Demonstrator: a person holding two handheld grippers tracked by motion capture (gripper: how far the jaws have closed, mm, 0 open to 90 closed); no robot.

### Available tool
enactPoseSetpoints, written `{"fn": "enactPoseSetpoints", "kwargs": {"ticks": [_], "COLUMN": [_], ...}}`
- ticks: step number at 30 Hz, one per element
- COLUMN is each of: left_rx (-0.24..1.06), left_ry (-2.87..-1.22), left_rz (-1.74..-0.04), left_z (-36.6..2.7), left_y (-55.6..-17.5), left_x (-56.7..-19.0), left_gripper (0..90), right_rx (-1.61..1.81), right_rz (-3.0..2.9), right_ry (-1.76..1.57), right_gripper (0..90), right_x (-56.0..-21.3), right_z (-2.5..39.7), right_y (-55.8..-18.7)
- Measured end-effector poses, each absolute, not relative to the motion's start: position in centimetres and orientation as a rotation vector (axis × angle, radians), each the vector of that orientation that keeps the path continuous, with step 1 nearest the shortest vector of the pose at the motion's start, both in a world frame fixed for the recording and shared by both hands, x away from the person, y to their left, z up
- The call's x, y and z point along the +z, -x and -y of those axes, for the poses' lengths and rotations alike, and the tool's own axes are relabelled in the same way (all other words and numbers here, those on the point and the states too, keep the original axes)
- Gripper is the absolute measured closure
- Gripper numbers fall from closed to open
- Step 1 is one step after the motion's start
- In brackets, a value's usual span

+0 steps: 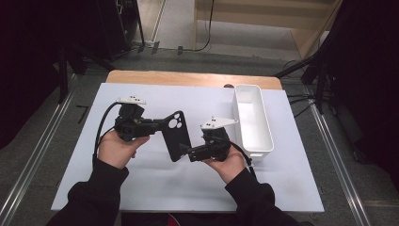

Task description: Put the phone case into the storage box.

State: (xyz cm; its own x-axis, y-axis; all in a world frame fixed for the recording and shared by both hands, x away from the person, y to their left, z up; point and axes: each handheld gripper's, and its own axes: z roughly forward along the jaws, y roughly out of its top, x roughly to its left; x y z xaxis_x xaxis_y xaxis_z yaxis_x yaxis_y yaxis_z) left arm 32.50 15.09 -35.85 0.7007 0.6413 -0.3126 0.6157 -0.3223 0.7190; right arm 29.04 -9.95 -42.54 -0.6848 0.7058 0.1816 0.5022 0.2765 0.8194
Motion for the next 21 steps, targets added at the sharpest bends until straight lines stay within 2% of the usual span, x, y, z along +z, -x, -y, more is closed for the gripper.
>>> {"fn": "enactPoseSetpoints", "kwargs": {"ticks": [21], "left_rx": [0.001], "left_ry": [-2.05], "left_rz": [-0.961], "left_z": [-13.5], "left_y": [-32.2], "left_x": [-36.5], "left_gripper": [78.8], "right_rx": [1.331], "right_rz": [-2.247], "right_ry": [-1.212], "right_gripper": [0.0], "right_x": [-42.1], "right_z": [8.2], "right_y": [-28.2]}}
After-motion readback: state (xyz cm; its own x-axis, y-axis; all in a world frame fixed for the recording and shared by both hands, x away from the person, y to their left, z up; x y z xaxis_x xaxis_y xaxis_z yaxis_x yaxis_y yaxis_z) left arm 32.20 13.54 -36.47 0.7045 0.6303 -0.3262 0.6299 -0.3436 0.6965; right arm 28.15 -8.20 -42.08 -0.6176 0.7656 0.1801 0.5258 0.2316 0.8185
